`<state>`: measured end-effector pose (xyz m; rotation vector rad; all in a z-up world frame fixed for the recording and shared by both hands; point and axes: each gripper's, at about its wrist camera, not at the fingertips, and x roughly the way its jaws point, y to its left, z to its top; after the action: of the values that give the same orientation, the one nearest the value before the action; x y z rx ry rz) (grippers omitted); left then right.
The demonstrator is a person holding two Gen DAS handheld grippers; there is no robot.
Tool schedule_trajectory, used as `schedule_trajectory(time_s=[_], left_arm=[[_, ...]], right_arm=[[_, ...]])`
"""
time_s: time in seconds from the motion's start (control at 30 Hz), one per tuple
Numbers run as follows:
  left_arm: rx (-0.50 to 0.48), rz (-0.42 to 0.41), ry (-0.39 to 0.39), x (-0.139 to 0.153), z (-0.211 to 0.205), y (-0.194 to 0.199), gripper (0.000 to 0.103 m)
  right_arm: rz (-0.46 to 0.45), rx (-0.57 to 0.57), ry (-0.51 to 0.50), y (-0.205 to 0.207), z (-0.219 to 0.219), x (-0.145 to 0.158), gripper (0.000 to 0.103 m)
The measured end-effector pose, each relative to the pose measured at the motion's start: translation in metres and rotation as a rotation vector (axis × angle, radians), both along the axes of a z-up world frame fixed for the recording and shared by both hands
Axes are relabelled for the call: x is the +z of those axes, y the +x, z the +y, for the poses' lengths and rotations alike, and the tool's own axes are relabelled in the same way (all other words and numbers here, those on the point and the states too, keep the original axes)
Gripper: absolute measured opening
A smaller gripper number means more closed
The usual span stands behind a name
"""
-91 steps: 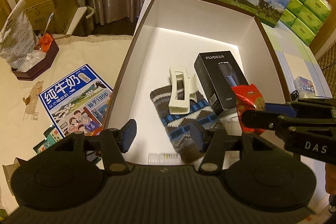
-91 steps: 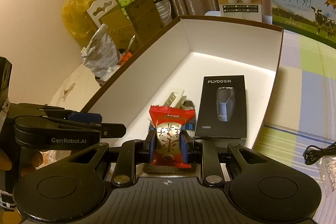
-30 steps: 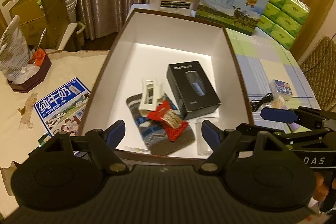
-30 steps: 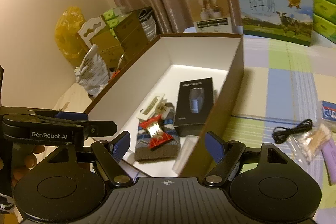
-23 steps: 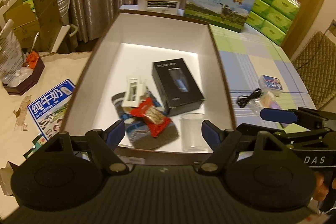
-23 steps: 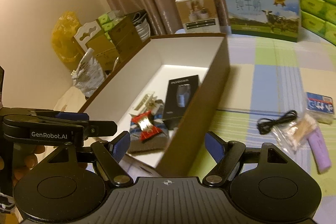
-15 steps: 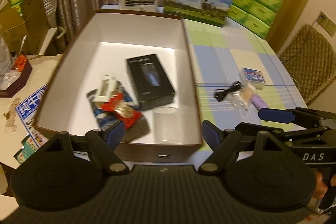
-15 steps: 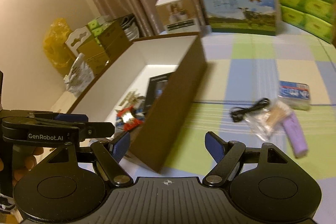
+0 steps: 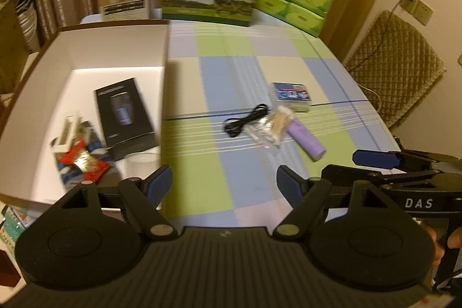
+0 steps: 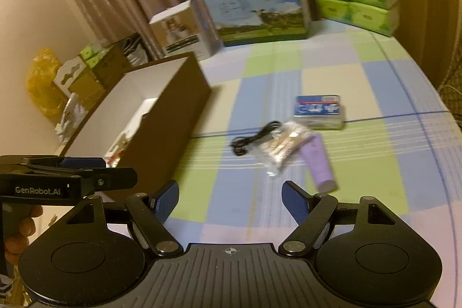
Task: Organize objects
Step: 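Withdraw both grippers from the shoebox back over the table items, then grasp the purple tube with the right gripper while the left gripper approaches the cotton swab bag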
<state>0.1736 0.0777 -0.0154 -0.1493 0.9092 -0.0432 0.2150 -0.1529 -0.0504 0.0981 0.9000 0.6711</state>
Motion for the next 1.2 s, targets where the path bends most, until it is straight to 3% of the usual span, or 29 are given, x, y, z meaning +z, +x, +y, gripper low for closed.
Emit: schedule_trajectory(time_s=[0.5, 0.87, 1.03, 1.2], left_arm=[[-0.031, 0.033, -0.003, -0.017, -0.065, 0.035, 0.076], [0.000, 0.055, 0.005, -0.044, -0.080, 0.066, 0.075], [0.020, 0.080, 0.020, -0.062, -0.082, 0.083, 0.075], [0.039, 0.119, 0.037, -0.078, -0.080, 0.095, 0.074]], right_arm=[[0.058, -0.039, -0.051, 0.039, -0.052, -0.022, 0.076], [0.046, 0.004, -0.107, 0.073, -0.042, -0.050, 0.075], [0.036, 0.035, -0.141, 0.092, -0.028, -0.069, 0.054], [0.053, 0.054, -0.166, 0.107, -0.017, -0.088, 0.045]])
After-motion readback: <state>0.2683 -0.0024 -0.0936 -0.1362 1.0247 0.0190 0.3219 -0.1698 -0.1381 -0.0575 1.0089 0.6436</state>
